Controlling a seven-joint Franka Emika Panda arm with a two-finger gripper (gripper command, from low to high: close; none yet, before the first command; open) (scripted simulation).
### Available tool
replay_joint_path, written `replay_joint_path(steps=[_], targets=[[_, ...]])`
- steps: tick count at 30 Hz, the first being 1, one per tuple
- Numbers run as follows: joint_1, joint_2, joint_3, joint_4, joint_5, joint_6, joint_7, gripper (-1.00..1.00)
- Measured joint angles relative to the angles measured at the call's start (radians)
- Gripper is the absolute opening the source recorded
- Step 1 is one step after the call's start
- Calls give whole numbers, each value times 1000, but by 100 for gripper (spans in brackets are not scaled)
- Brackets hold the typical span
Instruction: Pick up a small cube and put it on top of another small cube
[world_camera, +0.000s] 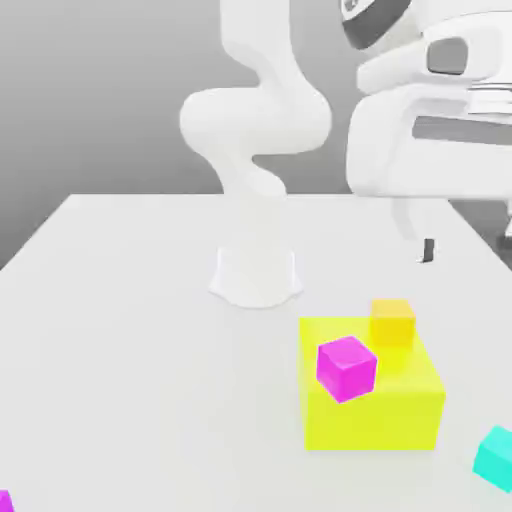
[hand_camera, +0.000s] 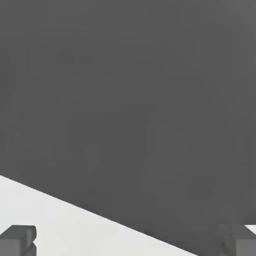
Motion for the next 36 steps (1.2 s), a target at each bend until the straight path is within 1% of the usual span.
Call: replay_joint_path(steps=[5, 11, 13, 16, 17, 24, 29, 33, 36], targets=[[63, 181, 24, 3, -43, 50, 5, 0], [128, 393, 61, 6, -70, 113, -7, 0], [153, 465, 49, 16, -93, 152, 5, 0], [197, 574, -1, 41, -148, 229, 43, 0], [205, 593, -11, 46, -157, 243, 50, -100], [201, 590, -6, 45, -158, 240, 51, -100], [147, 430, 64, -2, -77, 128, -17, -100], [122, 293, 86, -83, -59, 66, -85, -100], [109, 186, 98, -147, -24, 27, -153, -100]])
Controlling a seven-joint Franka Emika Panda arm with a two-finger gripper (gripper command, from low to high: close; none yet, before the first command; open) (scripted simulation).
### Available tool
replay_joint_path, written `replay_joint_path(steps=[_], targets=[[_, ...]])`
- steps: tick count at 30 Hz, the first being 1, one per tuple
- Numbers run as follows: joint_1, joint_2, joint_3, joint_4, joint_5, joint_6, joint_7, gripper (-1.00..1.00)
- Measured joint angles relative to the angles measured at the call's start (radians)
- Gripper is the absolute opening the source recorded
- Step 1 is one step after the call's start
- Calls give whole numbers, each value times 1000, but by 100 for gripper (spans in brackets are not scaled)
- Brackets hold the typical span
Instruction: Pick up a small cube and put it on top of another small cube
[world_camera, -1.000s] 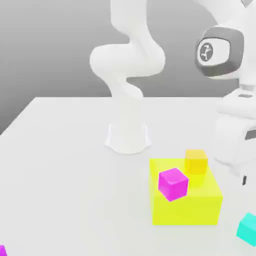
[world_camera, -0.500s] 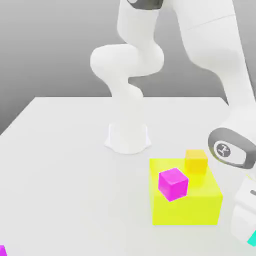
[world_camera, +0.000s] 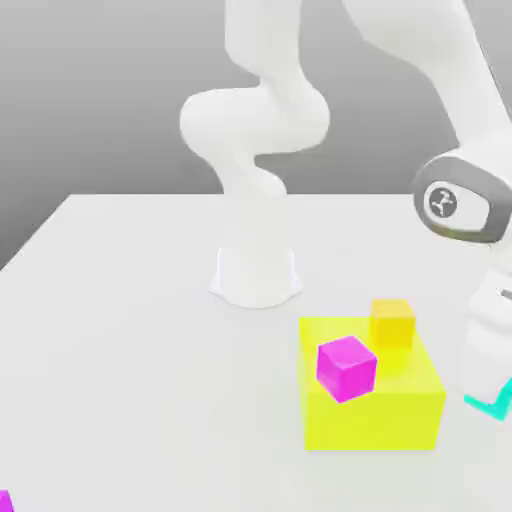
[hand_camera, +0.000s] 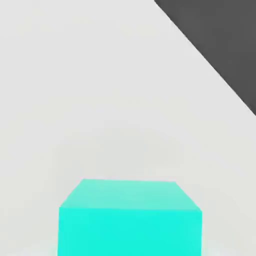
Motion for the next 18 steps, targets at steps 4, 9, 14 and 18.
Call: replay_joint_path(steps=[4, 9, 14, 18], targets=[[0, -149, 2, -87, 75, -50, -112, -100], [31, -337, -28, -195, 187, -113, -267, -100], [90, -521, -85, -302, 293, -182, -417, -100], [131, -604, -122, -378, 352, -187, -504, -100]])
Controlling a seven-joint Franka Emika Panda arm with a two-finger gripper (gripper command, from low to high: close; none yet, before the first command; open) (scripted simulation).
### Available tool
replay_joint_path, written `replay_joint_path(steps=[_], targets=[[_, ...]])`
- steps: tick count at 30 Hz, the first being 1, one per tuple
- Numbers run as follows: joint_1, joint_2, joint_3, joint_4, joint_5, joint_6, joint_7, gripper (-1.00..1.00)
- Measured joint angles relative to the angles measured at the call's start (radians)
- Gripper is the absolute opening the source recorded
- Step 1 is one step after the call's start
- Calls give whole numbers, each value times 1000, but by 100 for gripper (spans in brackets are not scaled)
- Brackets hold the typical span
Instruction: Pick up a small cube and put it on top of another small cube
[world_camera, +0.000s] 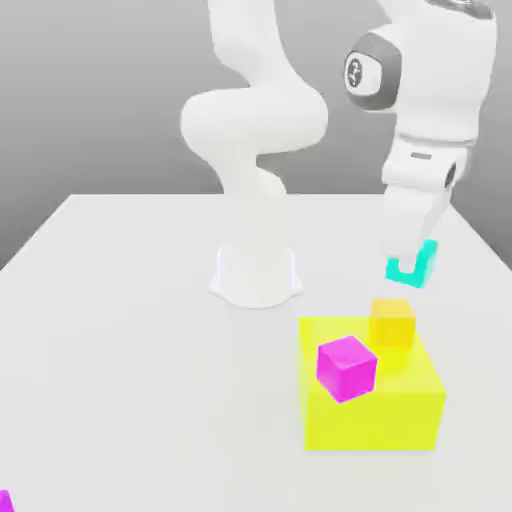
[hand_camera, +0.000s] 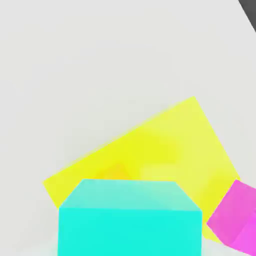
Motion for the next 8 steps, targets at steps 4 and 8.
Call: replay_joint_path(steps=[4, 8], targets=[[-5, 106, 16, -48, 5, 155, -4, -100], [-8, 128, 20, -56, 4, 183, -3, 100]])
